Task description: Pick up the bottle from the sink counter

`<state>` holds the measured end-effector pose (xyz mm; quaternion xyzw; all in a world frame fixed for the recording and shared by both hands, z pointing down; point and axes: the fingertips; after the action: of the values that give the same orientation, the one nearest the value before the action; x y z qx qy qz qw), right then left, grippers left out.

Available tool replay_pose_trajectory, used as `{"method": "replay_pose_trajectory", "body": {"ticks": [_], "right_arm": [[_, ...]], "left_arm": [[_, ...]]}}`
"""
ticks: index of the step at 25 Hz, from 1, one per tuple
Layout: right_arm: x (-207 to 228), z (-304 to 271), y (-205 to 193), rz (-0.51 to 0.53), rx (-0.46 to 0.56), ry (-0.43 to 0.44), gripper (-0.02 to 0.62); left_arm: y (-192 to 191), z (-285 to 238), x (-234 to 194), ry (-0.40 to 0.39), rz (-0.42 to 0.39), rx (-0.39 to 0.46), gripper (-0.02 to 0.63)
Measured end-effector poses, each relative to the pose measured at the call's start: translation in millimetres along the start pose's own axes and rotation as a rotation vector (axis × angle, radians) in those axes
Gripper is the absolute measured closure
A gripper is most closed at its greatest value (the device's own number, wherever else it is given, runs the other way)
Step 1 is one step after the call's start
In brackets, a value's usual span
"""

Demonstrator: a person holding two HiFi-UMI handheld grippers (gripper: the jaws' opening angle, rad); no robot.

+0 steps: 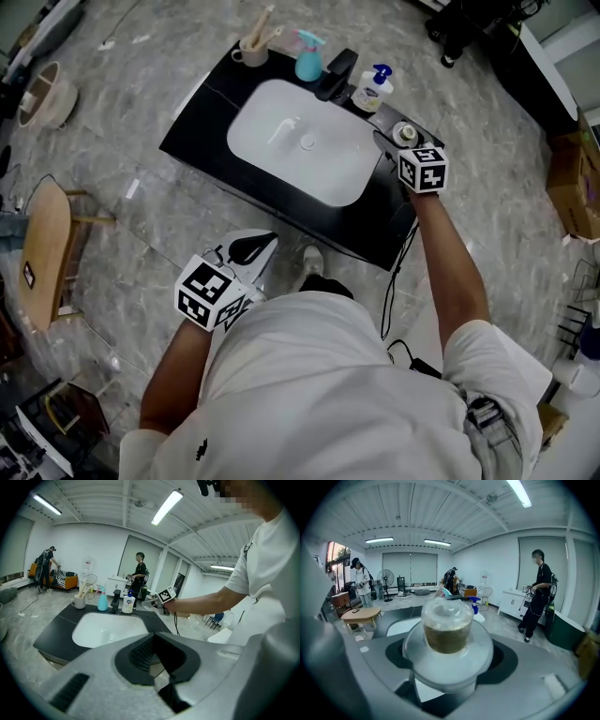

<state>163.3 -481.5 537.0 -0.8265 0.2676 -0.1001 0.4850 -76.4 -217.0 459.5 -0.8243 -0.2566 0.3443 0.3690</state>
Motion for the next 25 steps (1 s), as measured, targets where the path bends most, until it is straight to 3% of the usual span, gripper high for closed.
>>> {"method": "replay_pose_trajectory", "body": {"ticks": [16, 25], "right_arm": [[-133.7, 110.7, 47.3, 0.007, 0.048, 0.049, 0.239], [-211.7, 164.6, 59.3, 0.038, 0.067, 0.09, 0.239]], "left_arm": [[-55.7, 79.4, 25.3, -0.101, -0.036, 0.027, 0.6], [-87.6, 121.7, 35.3, -0.117, -0.048, 0.036, 0.598]]}}
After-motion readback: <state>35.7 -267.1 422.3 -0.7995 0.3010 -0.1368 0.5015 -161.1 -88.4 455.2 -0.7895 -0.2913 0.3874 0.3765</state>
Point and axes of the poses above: the fingertips, and each gripper's own axes: z backward along the fingers, x to its right, y out of its top, and after that the axes turned 5 degrees about z, right-handed
